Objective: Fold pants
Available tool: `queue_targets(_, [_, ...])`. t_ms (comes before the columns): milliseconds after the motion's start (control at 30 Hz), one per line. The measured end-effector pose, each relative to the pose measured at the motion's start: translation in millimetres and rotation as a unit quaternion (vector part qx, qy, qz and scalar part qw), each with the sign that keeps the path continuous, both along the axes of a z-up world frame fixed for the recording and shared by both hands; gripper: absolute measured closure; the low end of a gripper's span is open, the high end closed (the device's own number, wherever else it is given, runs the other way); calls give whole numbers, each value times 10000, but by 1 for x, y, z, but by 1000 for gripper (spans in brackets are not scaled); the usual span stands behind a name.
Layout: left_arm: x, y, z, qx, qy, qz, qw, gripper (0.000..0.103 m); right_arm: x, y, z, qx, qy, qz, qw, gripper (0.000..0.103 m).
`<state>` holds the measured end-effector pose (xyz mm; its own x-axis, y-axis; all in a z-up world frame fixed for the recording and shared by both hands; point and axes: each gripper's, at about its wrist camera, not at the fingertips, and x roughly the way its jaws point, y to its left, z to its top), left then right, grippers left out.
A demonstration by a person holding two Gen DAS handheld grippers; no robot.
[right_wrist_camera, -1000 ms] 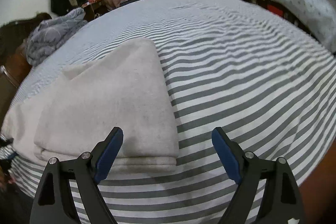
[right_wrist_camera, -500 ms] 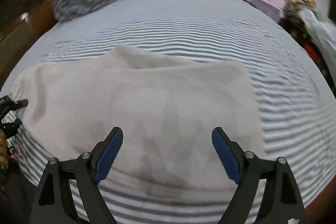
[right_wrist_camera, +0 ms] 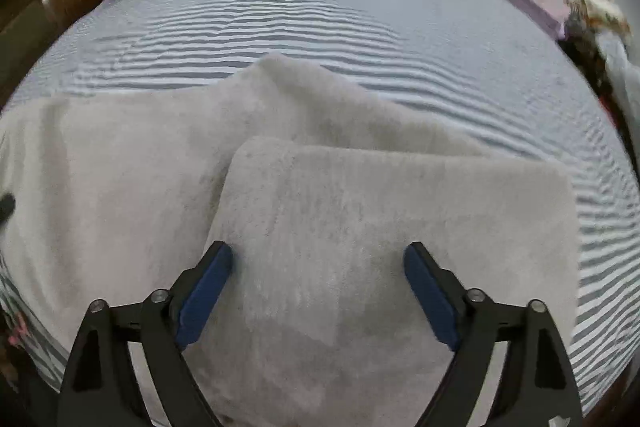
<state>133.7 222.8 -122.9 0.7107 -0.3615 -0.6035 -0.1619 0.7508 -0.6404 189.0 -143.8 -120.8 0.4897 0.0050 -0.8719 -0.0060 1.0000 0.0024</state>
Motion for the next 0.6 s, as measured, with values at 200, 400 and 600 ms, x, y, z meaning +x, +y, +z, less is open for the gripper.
queue_targets(200, [13, 11, -18, -510, 482, 96, 9975, 76, -3, -3, -4, 30, 18, 18, 10000, 9])
queue_targets(400, [15, 5, -18, -397, 611, 40, 9973, 64, -10, -2, -2, 111, -8, 49, 9999, 8])
queue_targets(600, [15, 12, -20, -604, 566, 101, 9965, 70, -32, 10, -3, 110, 53, 419, 9990, 7])
